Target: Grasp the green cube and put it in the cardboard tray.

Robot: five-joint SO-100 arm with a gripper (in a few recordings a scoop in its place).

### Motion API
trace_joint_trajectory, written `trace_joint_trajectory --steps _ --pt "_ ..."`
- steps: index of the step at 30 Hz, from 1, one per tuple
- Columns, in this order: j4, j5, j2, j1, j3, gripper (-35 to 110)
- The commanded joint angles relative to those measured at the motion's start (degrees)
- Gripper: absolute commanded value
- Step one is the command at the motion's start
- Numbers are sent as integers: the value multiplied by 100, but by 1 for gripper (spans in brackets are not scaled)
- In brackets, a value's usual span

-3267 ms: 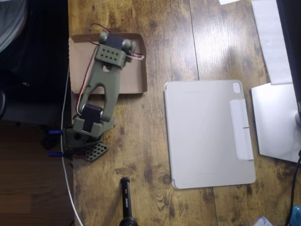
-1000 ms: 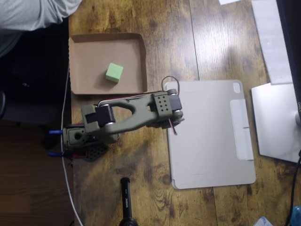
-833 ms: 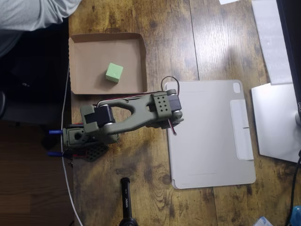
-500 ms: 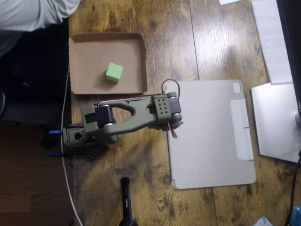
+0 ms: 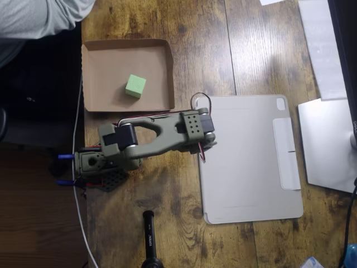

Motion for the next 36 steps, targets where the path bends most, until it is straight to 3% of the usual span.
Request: trace_joint_trajectory --steps 1,15,27,36 --pt "149 35 53 26 53 0" --pt "-290 -70 105 185 475 0" --pt "1143 -62 -79 123 -633 0" --pt "1125 -35 -79 -9 -624 0"
